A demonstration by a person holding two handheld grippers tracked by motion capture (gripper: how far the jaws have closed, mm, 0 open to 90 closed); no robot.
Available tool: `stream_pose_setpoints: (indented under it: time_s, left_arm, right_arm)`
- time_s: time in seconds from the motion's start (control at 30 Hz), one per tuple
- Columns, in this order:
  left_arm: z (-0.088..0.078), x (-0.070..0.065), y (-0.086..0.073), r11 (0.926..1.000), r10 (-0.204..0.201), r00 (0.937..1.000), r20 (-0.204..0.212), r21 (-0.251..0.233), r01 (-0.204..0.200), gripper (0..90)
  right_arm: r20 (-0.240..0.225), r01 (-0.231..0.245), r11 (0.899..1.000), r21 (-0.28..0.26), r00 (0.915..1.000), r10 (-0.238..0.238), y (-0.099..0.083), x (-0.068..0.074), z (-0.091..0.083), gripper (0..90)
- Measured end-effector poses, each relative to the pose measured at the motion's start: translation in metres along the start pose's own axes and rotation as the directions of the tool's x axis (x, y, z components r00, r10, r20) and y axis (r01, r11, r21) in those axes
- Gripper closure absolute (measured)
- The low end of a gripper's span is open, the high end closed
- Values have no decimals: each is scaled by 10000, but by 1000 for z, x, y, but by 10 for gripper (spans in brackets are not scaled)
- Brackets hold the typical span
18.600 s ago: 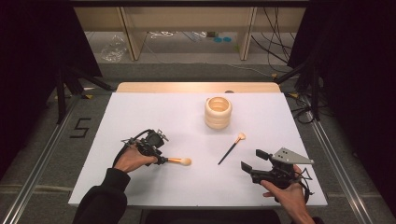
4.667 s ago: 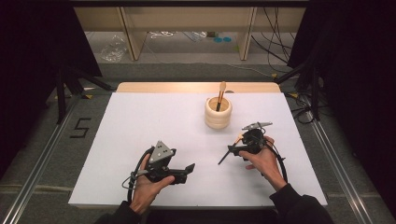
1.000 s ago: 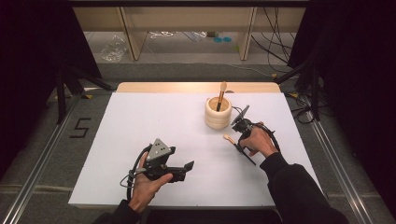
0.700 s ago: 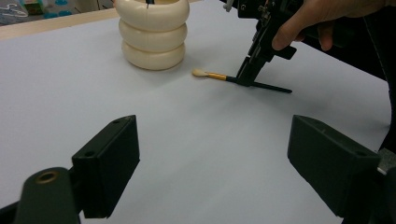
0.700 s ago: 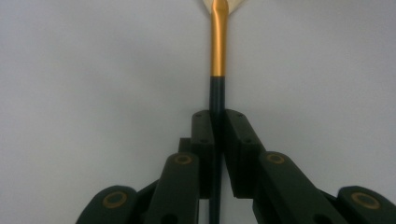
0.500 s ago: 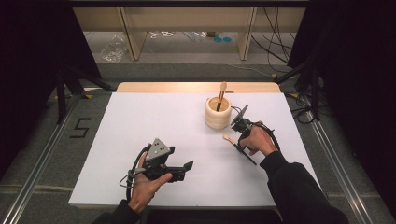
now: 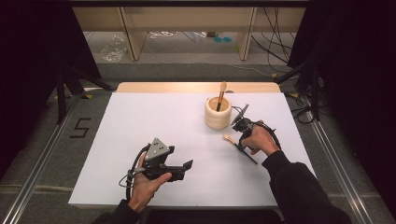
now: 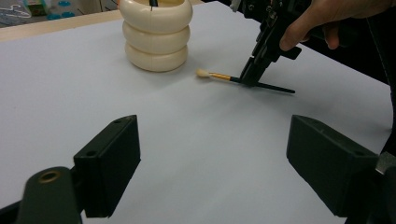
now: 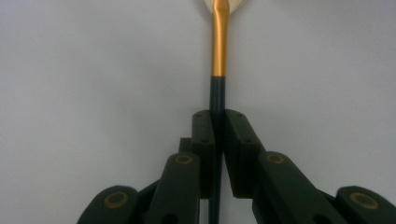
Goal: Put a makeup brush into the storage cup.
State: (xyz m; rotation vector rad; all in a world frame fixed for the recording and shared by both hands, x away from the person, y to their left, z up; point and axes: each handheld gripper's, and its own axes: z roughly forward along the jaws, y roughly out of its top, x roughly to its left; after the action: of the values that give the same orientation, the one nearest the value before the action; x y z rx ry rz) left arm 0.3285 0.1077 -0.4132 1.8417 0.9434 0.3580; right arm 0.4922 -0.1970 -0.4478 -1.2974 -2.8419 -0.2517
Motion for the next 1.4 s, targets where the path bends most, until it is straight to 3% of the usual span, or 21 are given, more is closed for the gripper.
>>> stream_pose_setpoints:
  time_s: [0.23, 0.27, 0.43, 0.6, 0.7, 0.83, 0.97, 1.13, 1.17, 1.2, 1.23, 1.3, 1.33, 1.4]
  left_arm:
    - [0, 0, 0, 10000, -44, 10000, 20, -35, 44, 173]
    - [0, 0, 0, 10000, -48, 10000, 5, -23, 48, 172]
    - [0, 2, 0, 10000, -65, 10000, 0, -37, 65, 172]
    - [-1, 2, 0, 9999, -136, 9999, 1, -85, 136, 173]
    - [-1, 2, 0, 9998, -134, 9999, -4, -114, 134, 173]
    - [-1, 3, 0, 9998, -142, 9999, 56, -166, 143, 172]
    - [-1, 2, 0, 9997, -146, 9999, 35, -174, 146, 172]
    - [-1, 2, 0, 9998, -121, 9999, 31, -130, 121, 172]
    - [-1, 2, 0, 9998, -129, 9999, 37, -146, 130, 172]
    - [-1, 3, 0, 9998, -136, 9999, 49, -171, 137, 173]
    - [-1, 3, 0, 9997, -140, 9999, 89, -197, 142, 172]
    - [-1, 3, 0, 9997, -141, 9999, 81, -205, 142, 172]
    - [-2, 3, 0, 9998, -127, 9999, 9, -135, 127, 172]
    - [-2, 3, 0, 9998, -141, 9999, -3, -143, 141, 172]
  right_arm:
    - [-209, 237, 9989, -416, 9995, -246, -6, -1, -11, 833]
    - [-252, 439, 9977, -517, 9987, -452, -7, -2, -12, 833]
    - [-428, 683, 9947, -767, 9965, -717, -9, 5, -18, 832]
    - [-799, 968, 9853, -1408, 9908, -1088, -9, 11, -23, 833]
    - [-1093, 917, 9808, -1718, 9877, -1115, -8, 11, -28, 833]
    - [-1339, 803, 9667, -2429, 9843, -1154, -11, 8, -35, 832]
    - [-1565, 523, 9319, -3590, 9809, -1153, -13, 3, -45, 832]
    - [-1515, 357, 8965, -4416, 9819, -1138, -13, -1, -51, 832]
    - [-1504, 297, 8873, -4603, 9824, -1109, -13, -1, -51, 832]
    - [-1515, 380, 8710, -4899, 9801, -1280, -12, -3, -52, 833]
    - [-1538, 257, 8700, -4924, 9813, -1160, -12, -2, -53, 833]
    - [-1703, -45, 8453, -5344, 9801, -1024, -11, -2, -54, 832]
    - [-1640, 42, 8340, -5518, 9799, -1135, -10, -3, -55, 833]
    - [-1598, 64, 8218, -5697, 9800, -1184, -9, -4, -56, 833]
